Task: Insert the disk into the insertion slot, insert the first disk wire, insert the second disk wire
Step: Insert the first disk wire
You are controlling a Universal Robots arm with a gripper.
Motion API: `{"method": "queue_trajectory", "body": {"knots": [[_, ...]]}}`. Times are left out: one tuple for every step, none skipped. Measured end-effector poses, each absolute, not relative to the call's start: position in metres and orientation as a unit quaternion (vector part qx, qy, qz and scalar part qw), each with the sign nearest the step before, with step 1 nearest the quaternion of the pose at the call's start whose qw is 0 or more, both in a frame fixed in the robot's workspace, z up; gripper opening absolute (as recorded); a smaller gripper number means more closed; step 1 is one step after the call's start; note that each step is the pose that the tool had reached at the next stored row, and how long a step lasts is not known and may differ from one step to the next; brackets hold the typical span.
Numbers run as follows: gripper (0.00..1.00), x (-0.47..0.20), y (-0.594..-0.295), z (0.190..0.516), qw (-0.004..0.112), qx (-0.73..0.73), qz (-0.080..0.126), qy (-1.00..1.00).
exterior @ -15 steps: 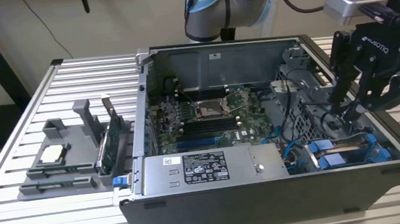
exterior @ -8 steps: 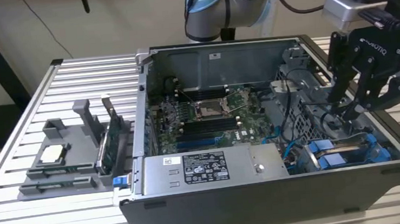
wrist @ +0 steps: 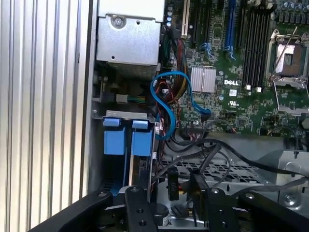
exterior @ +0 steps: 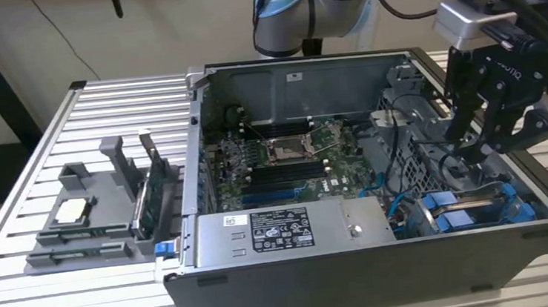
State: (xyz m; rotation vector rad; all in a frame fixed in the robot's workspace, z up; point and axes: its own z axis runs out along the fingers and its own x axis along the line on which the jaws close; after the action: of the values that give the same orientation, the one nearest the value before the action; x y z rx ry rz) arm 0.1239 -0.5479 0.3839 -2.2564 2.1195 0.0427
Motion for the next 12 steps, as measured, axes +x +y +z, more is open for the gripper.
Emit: {"method": "queue_trajectory", "body": {"knots": [[0.45, 0.1236, -0.5478, 0.3837, 0.025, -0.729, 0.014, 0.684], [0.45, 0.1235, -0.5478, 0.3835, 0.027, -0.729, 0.016, 0.684], [0.45, 0.1235, -0.5477, 0.3836, 0.029, -0.729, 0.018, 0.684], [0.38, 0.1234, -0.5478, 0.3836, 0.031, -0.728, 0.019, 0.684], [0.38, 0.1233, -0.5478, 0.3835, 0.033, -0.728, 0.021, 0.684], [0.38, 0.1232, -0.5478, 0.3836, 0.035, -0.728, 0.022, 0.684], [0.38, 0.1232, -0.5478, 0.3836, 0.036, -0.728, 0.023, 0.684], [0.38, 0.1232, -0.5477, 0.3836, 0.037, -0.728, 0.024, 0.684], [0.35, 0.1232, -0.5477, 0.3836, 0.037, -0.728, 0.024, 0.684], [0.35, 0.1232, -0.5477, 0.3836, 0.037, -0.728, 0.024, 0.684], [0.28, 0.1232, -0.5477, 0.3835, 0.037, -0.728, 0.024, 0.684], [0.28, 0.1232, -0.5477, 0.3836, 0.037, -0.728, 0.024, 0.684]]}}
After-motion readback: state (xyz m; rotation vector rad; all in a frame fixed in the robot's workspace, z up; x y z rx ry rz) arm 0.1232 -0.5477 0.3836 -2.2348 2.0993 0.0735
